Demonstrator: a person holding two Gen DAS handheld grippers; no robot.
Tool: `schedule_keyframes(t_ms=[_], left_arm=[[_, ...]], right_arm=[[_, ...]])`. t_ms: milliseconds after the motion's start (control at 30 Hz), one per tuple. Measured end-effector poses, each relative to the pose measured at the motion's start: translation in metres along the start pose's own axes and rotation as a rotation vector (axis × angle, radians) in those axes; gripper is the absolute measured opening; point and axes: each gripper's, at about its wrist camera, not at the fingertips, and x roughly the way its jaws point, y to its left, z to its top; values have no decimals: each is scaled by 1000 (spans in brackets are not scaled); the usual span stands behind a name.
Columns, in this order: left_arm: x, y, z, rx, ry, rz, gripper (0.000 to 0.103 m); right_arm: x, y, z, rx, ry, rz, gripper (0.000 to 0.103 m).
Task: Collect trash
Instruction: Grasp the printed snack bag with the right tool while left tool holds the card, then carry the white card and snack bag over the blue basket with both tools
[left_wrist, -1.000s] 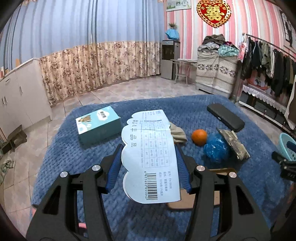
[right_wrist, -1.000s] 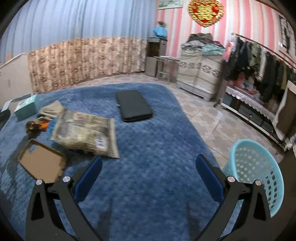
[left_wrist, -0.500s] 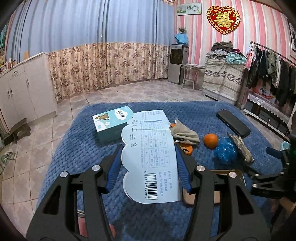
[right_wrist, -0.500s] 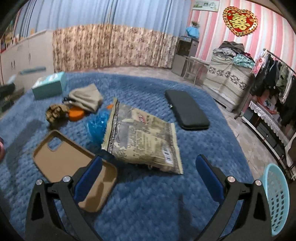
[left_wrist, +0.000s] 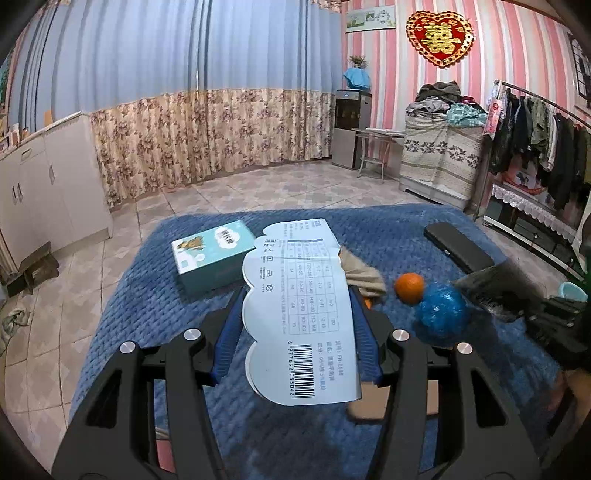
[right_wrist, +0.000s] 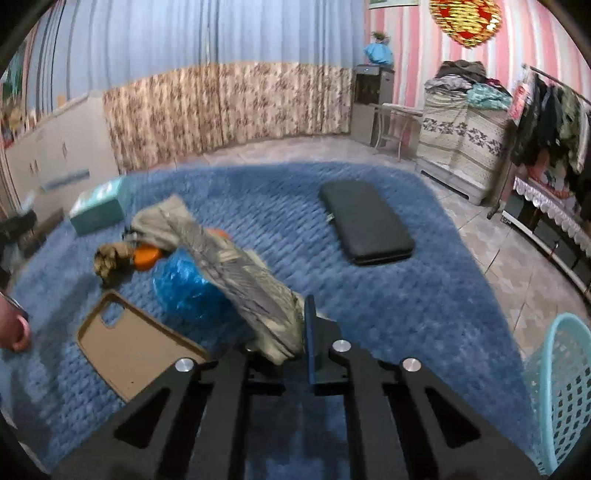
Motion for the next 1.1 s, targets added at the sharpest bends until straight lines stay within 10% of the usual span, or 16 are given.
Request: schedule_keyframes(t_ms=[300, 767, 1100], left_arm=[[-6, -71, 24, 60, -62, -76, 54], [-17, -237, 30, 181, -126, -295, 54], [-19, -334, 7, 243, -115, -420, 54]], right_arm=[[-68, -76, 5, 116, -99, -51, 5], [-147, -229, -61, 389, -105, -427, 5], [-169, -297, -90, 495, -91, -530, 5]])
